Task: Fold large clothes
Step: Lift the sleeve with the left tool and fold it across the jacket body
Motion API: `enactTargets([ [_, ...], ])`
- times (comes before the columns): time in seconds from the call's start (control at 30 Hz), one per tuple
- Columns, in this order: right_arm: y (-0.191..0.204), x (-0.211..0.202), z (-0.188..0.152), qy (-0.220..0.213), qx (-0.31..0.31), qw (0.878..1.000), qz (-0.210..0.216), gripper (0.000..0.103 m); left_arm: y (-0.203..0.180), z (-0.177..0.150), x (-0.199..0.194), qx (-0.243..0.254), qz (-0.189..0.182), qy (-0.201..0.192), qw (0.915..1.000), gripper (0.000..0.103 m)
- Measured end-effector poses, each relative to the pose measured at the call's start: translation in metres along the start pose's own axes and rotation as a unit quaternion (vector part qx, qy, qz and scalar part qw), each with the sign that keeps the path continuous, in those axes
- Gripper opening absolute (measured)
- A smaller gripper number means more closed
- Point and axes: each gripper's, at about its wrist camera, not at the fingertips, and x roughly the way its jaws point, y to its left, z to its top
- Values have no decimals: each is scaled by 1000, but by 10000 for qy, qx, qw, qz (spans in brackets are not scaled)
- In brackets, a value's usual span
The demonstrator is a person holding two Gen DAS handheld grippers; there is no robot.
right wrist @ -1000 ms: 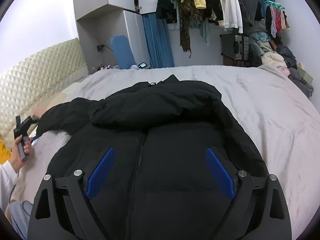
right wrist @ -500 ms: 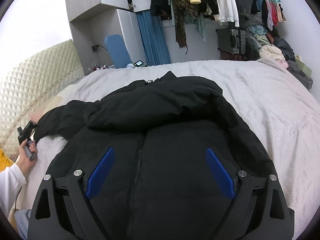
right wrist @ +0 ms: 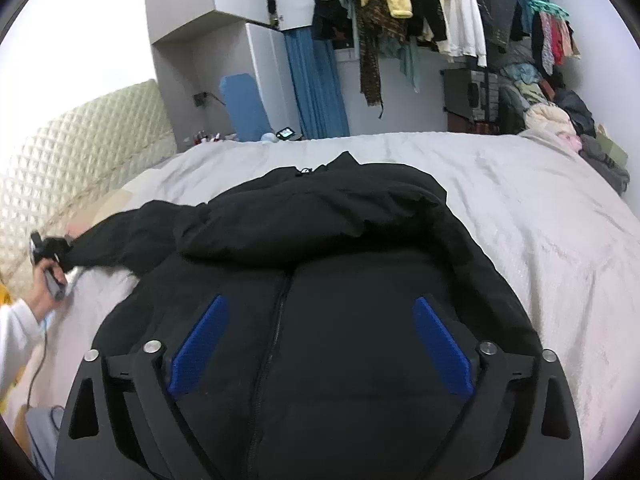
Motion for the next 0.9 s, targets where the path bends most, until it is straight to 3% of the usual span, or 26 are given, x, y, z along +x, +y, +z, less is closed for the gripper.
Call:
enactTargets([
  [0.37, -2, -12, -6, 32, -268, 9996, 8, 103, -86, -1, -88, 926, 81, -371, 9950, 5],
  [0.9, -16, -33, -2, -236, -234, 9987, 377, 103, -225, -55, -183, 2359, -169, -578, 9699, 6],
])
